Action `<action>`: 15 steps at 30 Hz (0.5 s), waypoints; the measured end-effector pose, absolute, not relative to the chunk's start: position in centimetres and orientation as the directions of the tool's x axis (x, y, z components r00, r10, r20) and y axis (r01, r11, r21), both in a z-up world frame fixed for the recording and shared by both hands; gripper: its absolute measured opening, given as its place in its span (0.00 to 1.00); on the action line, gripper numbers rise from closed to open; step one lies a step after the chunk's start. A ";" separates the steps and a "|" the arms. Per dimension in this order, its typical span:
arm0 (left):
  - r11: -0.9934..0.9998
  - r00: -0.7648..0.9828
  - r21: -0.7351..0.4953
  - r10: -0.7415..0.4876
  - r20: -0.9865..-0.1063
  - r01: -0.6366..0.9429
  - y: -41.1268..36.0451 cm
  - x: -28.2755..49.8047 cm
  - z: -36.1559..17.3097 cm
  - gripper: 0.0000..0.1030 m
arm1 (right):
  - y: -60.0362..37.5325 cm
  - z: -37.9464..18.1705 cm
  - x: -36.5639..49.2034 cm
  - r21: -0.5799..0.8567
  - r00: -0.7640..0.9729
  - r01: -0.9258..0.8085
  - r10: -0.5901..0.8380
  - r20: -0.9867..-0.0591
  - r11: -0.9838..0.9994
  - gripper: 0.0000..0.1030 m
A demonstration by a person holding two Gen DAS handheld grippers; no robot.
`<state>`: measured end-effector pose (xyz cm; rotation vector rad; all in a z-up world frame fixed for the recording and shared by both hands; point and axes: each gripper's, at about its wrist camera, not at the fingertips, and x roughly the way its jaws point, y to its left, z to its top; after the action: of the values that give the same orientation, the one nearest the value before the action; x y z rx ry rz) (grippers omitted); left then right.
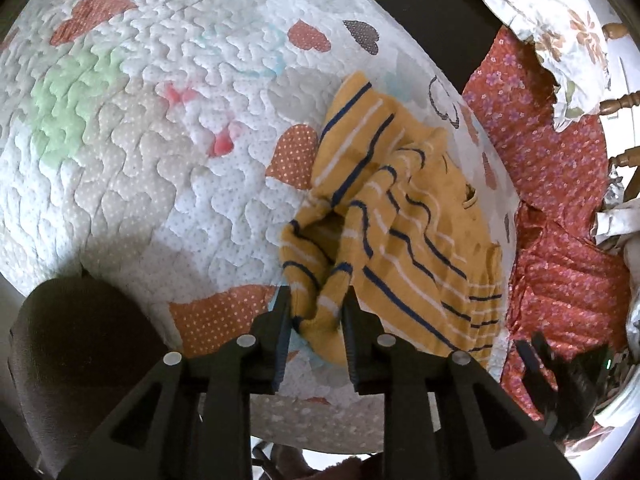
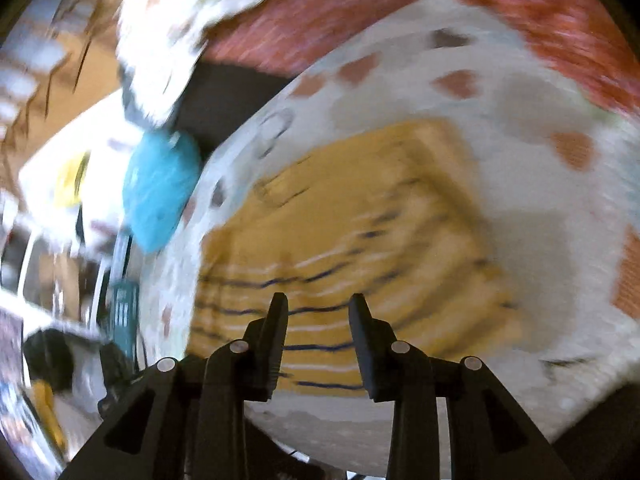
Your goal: Fold small clothes
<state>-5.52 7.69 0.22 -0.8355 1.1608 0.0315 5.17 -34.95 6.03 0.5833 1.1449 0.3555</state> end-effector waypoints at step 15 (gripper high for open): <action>0.630 0.458 -0.615 -0.420 -0.784 -0.474 8.8 -5.7 -2.9 0.52 | -9.1 -2.4 17.6 0.437 0.011 -0.195 0.447 -0.894 0.878 0.38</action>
<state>-5.74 8.79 -2.92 -0.9433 1.1427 0.0402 17.60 -9.09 -2.41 0.2110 1.4796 0.5064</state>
